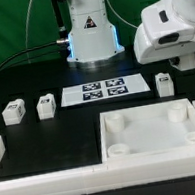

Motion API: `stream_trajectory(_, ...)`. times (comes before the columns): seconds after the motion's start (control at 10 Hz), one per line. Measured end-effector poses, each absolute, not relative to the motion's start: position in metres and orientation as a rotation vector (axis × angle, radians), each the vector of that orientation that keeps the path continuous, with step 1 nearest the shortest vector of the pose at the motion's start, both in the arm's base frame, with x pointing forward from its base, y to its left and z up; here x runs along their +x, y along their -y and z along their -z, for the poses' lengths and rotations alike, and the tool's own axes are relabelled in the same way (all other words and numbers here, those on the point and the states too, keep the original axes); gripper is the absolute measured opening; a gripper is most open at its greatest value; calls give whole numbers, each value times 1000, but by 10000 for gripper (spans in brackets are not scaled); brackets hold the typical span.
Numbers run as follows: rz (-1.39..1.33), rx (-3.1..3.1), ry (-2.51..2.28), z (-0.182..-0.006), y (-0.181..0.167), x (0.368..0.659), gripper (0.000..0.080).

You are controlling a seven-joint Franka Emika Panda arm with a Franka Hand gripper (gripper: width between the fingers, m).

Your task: Assemble one leg

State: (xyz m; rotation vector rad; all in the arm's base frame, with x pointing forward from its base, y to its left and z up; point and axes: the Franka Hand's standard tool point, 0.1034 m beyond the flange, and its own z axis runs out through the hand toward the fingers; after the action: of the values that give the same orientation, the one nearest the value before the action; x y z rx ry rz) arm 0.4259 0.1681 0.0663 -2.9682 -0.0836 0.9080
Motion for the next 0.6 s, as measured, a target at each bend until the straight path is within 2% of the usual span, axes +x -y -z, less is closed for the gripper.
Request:
stream_trajectory(0.2,-654,-3021,93,-69,-166,429,292)
stream_trajectory(0.6,-92,-3051,202,-116,-134,465,292)
